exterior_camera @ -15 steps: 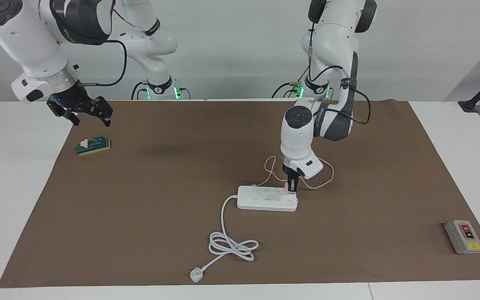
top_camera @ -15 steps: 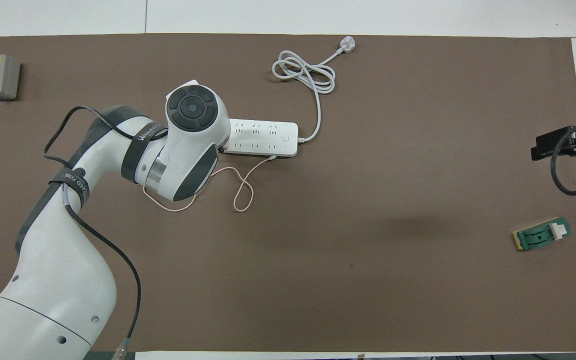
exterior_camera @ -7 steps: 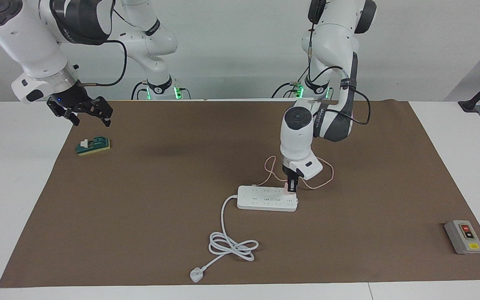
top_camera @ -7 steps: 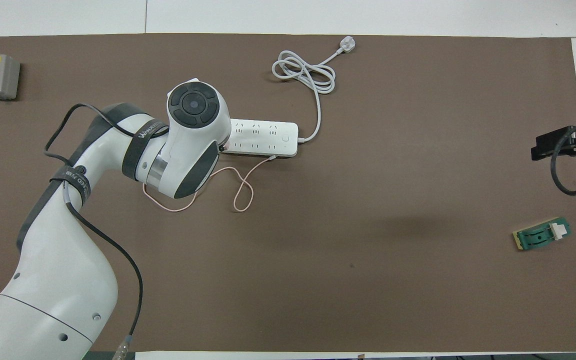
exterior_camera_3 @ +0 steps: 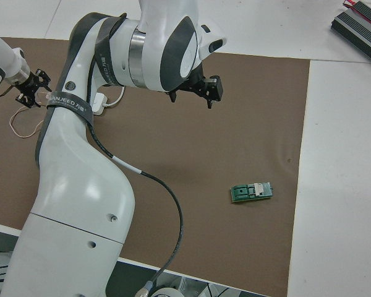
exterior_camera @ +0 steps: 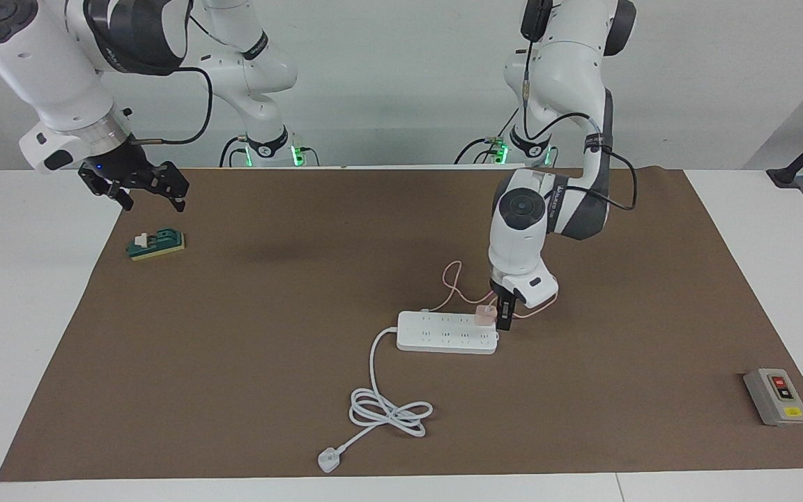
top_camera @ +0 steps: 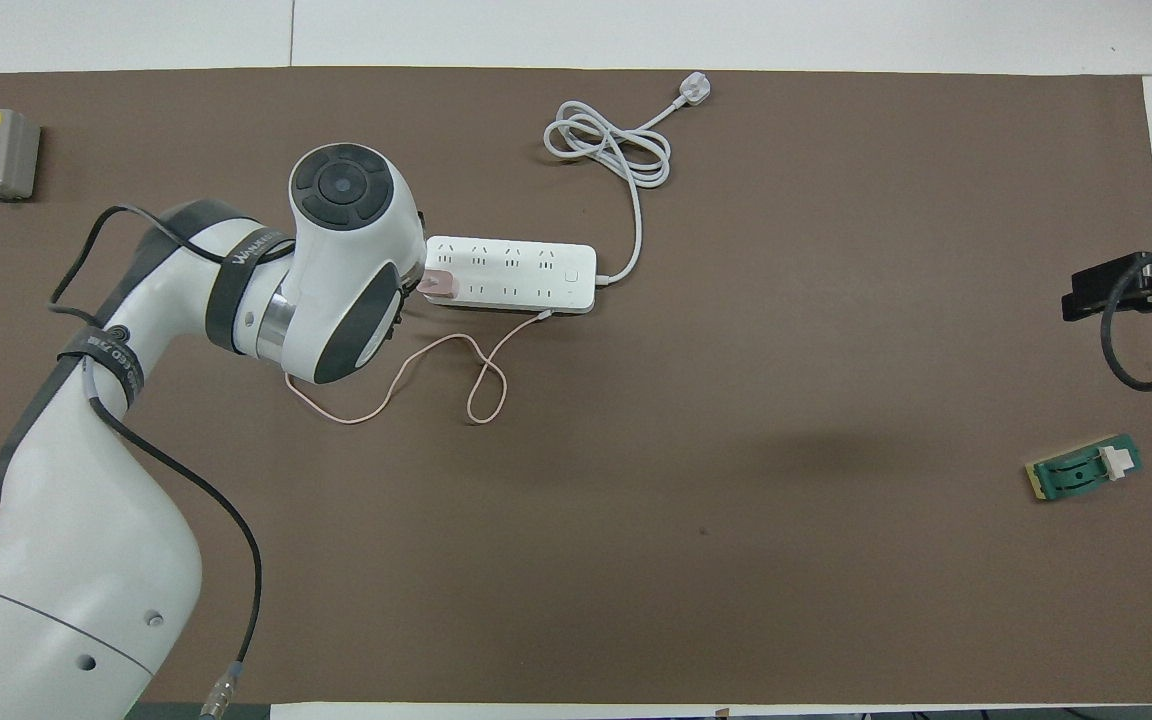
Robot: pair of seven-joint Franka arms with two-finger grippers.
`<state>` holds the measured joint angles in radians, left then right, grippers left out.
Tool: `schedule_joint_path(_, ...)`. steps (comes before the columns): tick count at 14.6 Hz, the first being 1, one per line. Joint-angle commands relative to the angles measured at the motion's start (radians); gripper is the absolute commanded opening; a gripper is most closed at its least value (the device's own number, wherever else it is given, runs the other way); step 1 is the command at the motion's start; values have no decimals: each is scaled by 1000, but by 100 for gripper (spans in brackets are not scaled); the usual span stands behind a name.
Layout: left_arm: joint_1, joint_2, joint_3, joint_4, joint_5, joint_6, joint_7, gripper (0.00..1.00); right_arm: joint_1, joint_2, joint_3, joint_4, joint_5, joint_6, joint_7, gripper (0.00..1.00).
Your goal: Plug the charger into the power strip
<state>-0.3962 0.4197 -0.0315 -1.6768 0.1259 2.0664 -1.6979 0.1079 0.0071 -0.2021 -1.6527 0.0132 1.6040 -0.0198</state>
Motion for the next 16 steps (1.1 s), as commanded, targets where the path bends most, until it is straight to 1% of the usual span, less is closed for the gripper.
schedule_joint_path(1, 17, -85, -4, 23, -51, -118, 58, 79, -7, -12, 3, -12, 14, -12, -9, 100)
schedule_joint_path(5, 42, -98, 1, 196, -80, -291, 64, 79, -7, -12, 3, -12, 13, -12, -9, 100)
schedule_joint_path(7, 65, -111, 2, 253, -80, -327, 82, 79, -7, -12, 3, -12, 14, -12, -9, 100)
schedule_joint_path(8, 83, -120, -1, 258, -78, -330, 111, 79, -7, -12, 3, -12, 14, -12, -9, 100)
schedule_joint_path(11, 137, -176, 1, 259, -77, -364, 306, 79, -7, -12, 3, -12, 14, -12, -9, 100)
schedule_joint_path(14, 201, -220, 2, 264, -80, -438, 643, 79, -7, -12, 3, -12, 14, -12, -9, 100)
schedule_joint_path(16, 258, -234, 1, 311, -81, -526, 852, 78, -7, -12, 3, -12, 14, -12, -9, 100)
